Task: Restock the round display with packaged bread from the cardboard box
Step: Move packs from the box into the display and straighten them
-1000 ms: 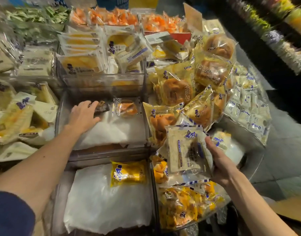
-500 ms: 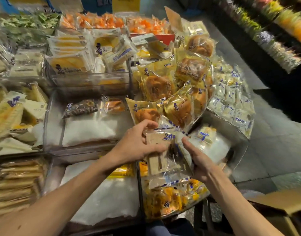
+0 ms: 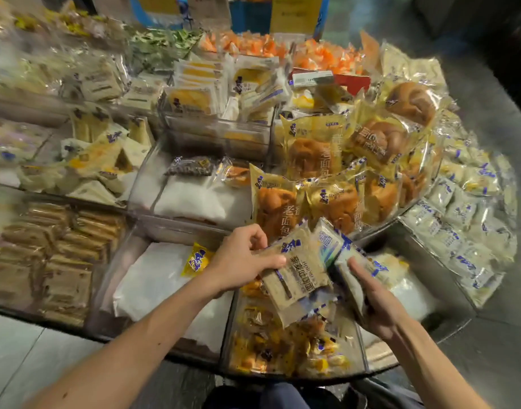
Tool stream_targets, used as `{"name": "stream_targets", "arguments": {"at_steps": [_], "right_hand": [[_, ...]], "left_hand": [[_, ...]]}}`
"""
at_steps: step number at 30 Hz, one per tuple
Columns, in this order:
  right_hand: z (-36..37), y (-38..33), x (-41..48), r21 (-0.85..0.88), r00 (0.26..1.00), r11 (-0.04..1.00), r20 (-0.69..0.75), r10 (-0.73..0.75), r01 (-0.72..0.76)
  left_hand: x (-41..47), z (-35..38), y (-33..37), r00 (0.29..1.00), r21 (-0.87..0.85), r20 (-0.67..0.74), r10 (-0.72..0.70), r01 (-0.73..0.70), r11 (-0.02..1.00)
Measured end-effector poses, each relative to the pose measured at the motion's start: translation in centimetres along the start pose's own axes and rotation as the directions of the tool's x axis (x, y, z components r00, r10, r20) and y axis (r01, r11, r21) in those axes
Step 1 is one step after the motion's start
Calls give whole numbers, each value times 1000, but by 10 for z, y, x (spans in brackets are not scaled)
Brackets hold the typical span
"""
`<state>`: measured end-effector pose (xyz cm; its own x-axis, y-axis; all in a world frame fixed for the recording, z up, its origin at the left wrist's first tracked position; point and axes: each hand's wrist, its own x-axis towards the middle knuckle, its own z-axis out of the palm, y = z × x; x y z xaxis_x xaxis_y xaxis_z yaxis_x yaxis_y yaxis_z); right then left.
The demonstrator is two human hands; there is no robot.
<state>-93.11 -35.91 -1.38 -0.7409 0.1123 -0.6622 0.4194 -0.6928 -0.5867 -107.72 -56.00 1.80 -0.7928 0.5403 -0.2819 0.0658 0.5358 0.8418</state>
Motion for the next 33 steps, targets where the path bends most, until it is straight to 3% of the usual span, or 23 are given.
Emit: {"name": "stream_targets", "arguments": {"at_steps": [2,6,11,15,18,22,26,30,33], "right_hand": [[8,-4,4,-18,1000,1000,-6,-5,5],[24,2,19,-67,998,998,64,8,-4],[39,28,35,-104,994,994,106,22,-11],[53,42,40,-70,994,998,108,3,5],[66,48,38,-72,993,997,114,-21,30],[83,56,37,-51,992,997,109,-56,62],[96,63,38,-40,991,996,116,-71,76],[101,70,41,-59,993,997,108,-46,53],[107,73,45,-55,995,998,91,-35,40]], "left_hand": [[-9,-9,-6,997,-93,25,-78,80,992],[-30,-29,-30,937,-199,265,-225,282,939],[-53,-52,-74,915,-212,333,-229,310,927],[-58,-90,-124,941,-307,220,-257,317,898],[-49,-131,-157,946,-296,-11,-323,306,905],[-22,-178,-198,885,-246,-292,-364,298,922],[8,-186,-225,874,-54,-337,-349,353,934],[21,-175,-224,925,88,-300,-231,268,959],[21,-162,-228,955,302,-240,-176,245,921]]}}
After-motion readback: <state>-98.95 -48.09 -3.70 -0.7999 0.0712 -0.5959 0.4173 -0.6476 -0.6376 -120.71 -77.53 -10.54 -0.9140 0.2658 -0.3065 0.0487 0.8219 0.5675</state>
